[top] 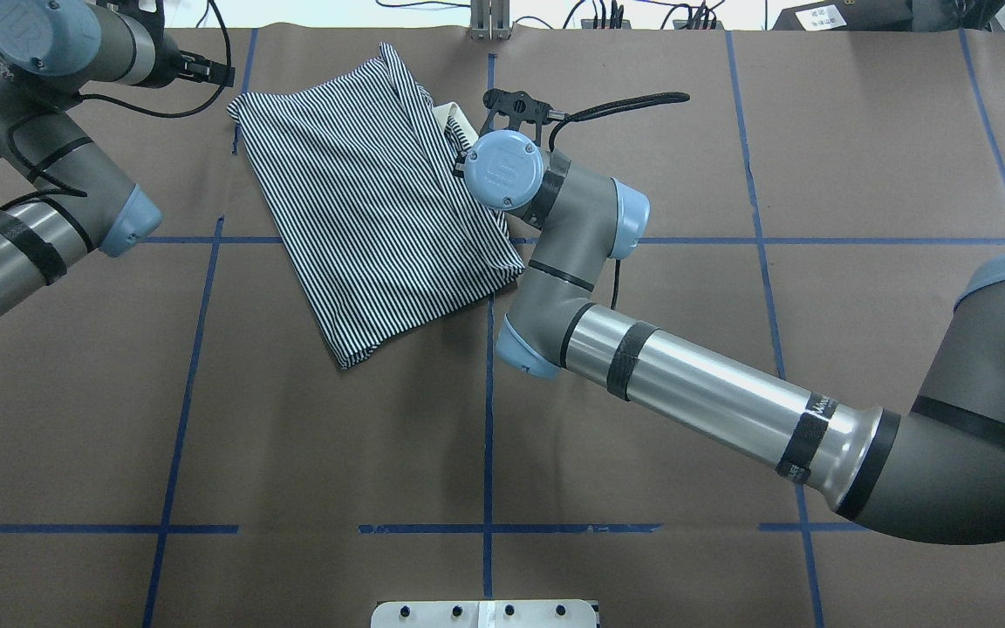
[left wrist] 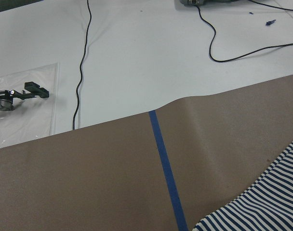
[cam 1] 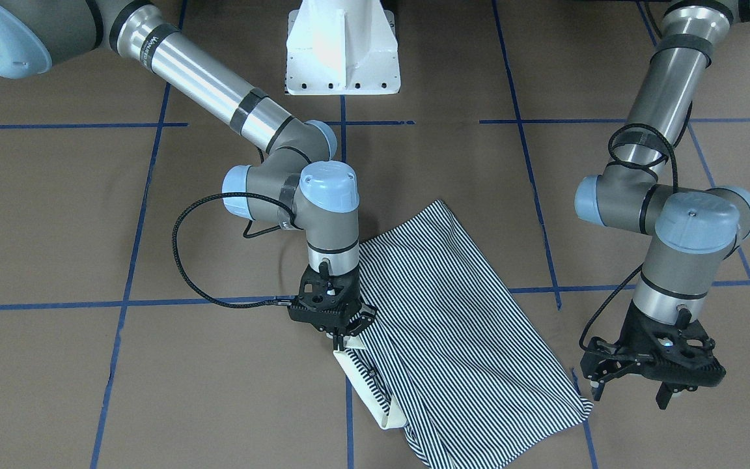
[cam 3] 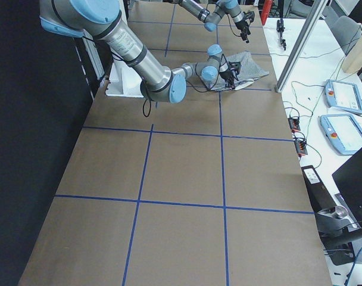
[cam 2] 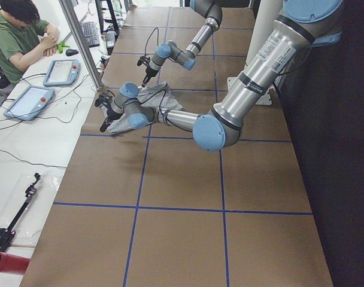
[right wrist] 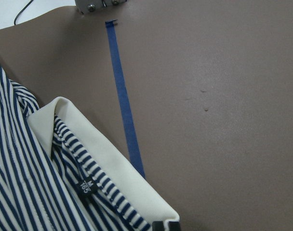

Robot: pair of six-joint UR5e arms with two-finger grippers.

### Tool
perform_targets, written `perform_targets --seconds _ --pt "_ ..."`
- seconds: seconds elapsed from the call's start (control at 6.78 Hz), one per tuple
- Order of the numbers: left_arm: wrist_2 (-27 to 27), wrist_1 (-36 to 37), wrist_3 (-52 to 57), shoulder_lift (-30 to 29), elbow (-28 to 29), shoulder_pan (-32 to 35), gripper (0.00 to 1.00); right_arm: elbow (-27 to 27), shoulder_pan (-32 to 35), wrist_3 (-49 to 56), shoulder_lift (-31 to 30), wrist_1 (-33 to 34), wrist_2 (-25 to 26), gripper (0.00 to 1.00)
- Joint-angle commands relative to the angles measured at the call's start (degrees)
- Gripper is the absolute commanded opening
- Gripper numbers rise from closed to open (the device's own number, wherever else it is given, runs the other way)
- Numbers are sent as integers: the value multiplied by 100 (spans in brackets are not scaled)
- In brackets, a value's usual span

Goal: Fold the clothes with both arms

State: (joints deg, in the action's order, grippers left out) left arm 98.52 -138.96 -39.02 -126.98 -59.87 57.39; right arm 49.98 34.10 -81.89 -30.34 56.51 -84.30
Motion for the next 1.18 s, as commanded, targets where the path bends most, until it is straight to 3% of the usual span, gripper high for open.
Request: perform_targets --seconds 0.0,0.29,0.44,0.59,1.03 --pt "9 10 -9 16 -86 0 100 1041 9 -37 -660 192 -8 0" --pt "9 10 -9 16 -121 -8 100 2536 -113 -55 -2074 238 88 0" --pt "9 10 -9 7 -121 -8 100 3091 -436 -63 -2594 203 507 0" --pt "9 18 -9 7 -121 -17 100 3410 -631 -64 -2878 194 754 0" --pt "167 10 -17 7 -165 -26 100 3922 -738 -64 -3381 194 774 0"
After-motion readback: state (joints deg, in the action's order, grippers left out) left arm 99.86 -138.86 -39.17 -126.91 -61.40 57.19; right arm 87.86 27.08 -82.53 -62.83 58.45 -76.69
